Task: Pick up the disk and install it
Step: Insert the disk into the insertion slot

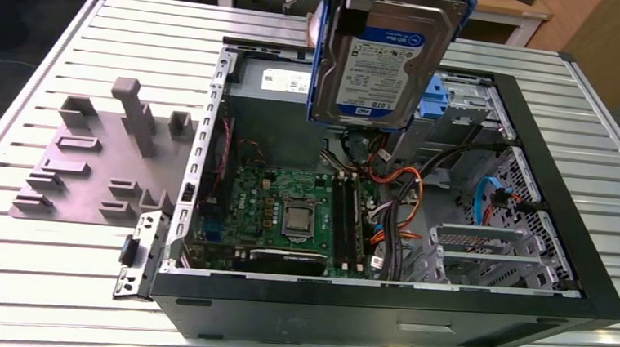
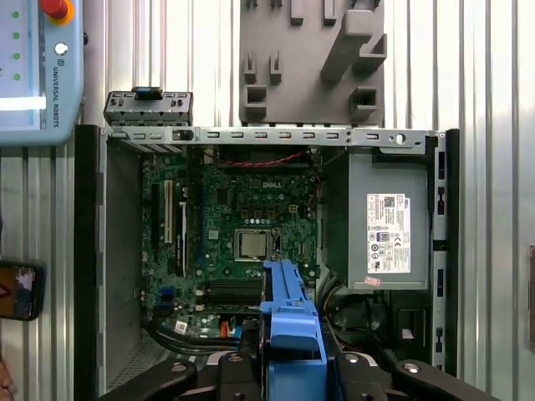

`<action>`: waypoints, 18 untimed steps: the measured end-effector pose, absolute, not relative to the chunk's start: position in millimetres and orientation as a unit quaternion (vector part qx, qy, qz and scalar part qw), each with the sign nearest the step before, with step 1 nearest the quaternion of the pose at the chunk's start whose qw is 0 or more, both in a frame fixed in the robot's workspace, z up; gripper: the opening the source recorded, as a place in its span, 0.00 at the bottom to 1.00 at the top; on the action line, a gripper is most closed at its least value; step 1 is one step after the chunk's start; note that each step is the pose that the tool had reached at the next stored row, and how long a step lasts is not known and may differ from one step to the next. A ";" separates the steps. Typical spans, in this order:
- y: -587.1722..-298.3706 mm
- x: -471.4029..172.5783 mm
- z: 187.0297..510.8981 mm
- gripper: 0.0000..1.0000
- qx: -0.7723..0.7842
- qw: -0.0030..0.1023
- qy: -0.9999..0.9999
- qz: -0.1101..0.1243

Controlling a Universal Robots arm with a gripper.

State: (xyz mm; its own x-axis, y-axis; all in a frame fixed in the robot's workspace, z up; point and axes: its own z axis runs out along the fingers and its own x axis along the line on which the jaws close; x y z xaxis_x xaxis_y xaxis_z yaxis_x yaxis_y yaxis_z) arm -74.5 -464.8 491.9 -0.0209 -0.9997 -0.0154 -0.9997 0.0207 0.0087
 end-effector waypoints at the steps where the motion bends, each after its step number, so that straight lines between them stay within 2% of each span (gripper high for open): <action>1: -464.9 -74.5 491.8 0.36 -0.700 0.002 0.714 0.009; 12: -490.7 -74.5 490.8 0.36 -0.700 0.001 0.714 0.007; 18: -494.5 -74.5 490.7 0.36 -0.700 0.000 0.714 0.006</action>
State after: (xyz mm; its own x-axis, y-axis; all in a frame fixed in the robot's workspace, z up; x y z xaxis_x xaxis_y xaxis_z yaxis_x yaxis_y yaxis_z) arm -74.5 -494.5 490.7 -0.0208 -0.9997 -0.0094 -0.9997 0.0207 0.0086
